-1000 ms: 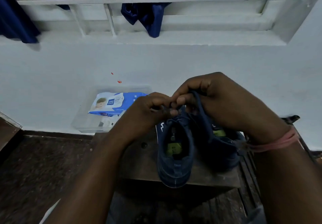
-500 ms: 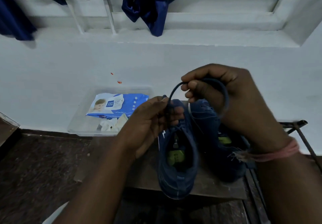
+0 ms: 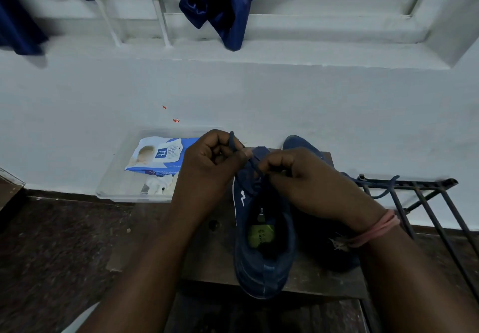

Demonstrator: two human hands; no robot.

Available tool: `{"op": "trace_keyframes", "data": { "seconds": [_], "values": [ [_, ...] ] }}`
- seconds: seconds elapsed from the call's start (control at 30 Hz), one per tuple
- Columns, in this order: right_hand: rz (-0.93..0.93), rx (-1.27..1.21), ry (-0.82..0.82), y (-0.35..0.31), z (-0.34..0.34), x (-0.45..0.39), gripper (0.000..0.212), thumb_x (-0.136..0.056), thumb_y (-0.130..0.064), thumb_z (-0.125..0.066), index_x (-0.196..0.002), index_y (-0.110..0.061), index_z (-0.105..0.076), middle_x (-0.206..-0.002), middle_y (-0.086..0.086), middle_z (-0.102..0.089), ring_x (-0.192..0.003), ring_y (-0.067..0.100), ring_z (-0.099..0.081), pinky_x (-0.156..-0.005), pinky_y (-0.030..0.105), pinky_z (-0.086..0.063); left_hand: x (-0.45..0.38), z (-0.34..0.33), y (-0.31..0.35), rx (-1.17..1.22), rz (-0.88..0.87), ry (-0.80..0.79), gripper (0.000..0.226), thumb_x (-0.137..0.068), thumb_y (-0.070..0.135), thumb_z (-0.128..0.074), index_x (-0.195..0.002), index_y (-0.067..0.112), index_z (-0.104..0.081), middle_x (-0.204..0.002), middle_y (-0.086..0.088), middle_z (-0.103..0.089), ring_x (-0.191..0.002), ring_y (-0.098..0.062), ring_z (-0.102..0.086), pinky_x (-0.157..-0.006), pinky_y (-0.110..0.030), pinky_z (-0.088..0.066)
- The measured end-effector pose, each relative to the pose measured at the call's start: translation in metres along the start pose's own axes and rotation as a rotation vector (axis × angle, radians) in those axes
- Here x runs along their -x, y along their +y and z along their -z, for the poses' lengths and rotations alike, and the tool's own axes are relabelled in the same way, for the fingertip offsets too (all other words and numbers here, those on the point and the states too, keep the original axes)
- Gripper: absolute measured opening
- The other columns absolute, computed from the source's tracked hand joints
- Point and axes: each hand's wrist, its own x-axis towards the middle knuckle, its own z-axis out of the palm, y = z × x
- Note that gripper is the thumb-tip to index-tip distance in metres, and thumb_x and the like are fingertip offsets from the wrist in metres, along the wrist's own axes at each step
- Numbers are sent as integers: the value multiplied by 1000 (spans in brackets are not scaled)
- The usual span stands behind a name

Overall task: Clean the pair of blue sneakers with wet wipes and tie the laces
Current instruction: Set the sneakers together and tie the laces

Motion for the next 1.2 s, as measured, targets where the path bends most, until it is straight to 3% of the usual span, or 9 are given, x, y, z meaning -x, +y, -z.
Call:
{"op": "trace_keyframes", "data": {
  "seconds": [0.1,0.2,0.37,0.5,0.67,0.8,1.0,1.1,1.2],
  "values": [
    [-42,-85,-51,-4,5,3,7,-92,-19,-69,-87,-23,-69,-84,2,-70,-80,26,-68,-70,37,-55,2,-7,-1,196,134,21,12,-92,-3,-66,-86,5,-59,-81,-21,-67,-71,-28,-71,-63,-35,-59],
    [-26,32,23,-3,0,1,27,-84,-38,-79,-75,-19,-63,-66,-3,-63,-59,8,-58,-56,22,-45,2,-11,-3,270,200,20,7,-91,1,-68,-91,4,-61,-83,-23,-68,-70,-29,-68,-62,-34,-56],
    [4,330,148,-16,2,2,31,-97,-28,-59,-69,-15,-57,-56,-6,-48,-53,8,-47,-50,18,-35,0,-10,-1,350,247,7,7,-93,1,-65,-90,3,-60,-71,-11,-68,-68,-20,-69,-66,-27,-59],
    [-132,546,40,-28,-1,3,8,-97,-21,-51,-99,-14,-47,-77,-3,-52,-69,13,-53,-52,20,-34,2,-11,-2,332,334,-20,13,-93,2,-66,-83,4,-58,-75,-14,-69,-71,-23,-70,-66,-27,-59],
    [-105,652,107,-56,-20,14,13,-98,-20,-43,-90,-22,-33,-69,-7,-28,-56,6,-23,-50,24,-19,9,-16,7,249,391,-3,27,-95,-3,-60,-74,7,-47,-52,-3,-55,-40,-6,-52,-42,-14,-43],
    [-111,650,329,-68,-20,16,18,-93,-26,-50,-79,-25,-38,-65,-7,-38,-65,19,-34,-74,33,-24,11,-14,14,235,363,-74,21,-94,-1,-61,-76,6,-52,-57,-4,-59,-44,-8,-54,-44,-16,-45],
    [-232,231,421,-63,18,16,15,-90,-30,-61,-80,-21,-67,-69,-6,-65,-60,6,-58,-54,24,-43,4,-5,7,389,414,-120,24,-91,12,-67,-68,17,-62,-84,-14,-66,-78,-19,-69,-64,-23,-57],
    [-330,184,363,-35,47,20,18,-90,-29,-65,-76,-21,-72,-62,-4,-66,-46,2,-55,-47,20,-38,-1,3,-1,268,426,-106,25,-93,12,-69,-71,16,-57,-81,-12,-68,-82,-22,-67,-68,-25,-57],
    [-471,425,384,-2,65,26,15,-90,-27,-62,-80,-21,-72,-71,-3,-66,-58,9,-59,-53,23,-38,-6,22,-6,-190,312,-60,30,-87,18,-77,-69,13,-54,-72,-20,-69,-64,-24,-63,-64,-35,-51]
  ]
}}
